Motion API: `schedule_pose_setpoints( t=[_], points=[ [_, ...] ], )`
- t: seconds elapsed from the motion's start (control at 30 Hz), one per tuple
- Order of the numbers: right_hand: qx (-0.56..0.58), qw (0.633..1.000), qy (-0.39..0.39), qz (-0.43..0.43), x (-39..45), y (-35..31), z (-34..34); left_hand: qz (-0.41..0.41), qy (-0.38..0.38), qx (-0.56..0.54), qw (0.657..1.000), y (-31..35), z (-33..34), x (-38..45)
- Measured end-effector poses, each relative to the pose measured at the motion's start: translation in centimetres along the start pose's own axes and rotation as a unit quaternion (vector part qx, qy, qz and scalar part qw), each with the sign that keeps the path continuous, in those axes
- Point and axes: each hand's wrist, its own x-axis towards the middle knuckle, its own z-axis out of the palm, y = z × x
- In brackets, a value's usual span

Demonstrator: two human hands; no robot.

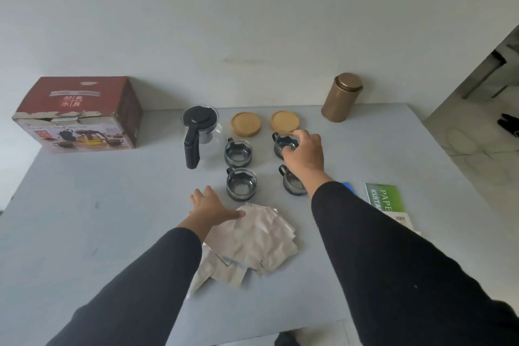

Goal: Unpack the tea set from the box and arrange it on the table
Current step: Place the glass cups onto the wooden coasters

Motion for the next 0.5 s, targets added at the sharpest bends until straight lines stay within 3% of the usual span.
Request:
schedule_pose_setpoints(
  t=[0.17,0.5],
  points=[
    [-0.027,0.998,-0.059,-0.023,6.4,1.1,0.5,-0.094,-0.013,0.08,0.992,1.3,2.4,3.8],
    [-0.062,0.987,-0.146,-0.013,16.4,2.5,3.5,-0.109,-0.025,0.057,0.992,2.5,3.1,3.0]
  ],
)
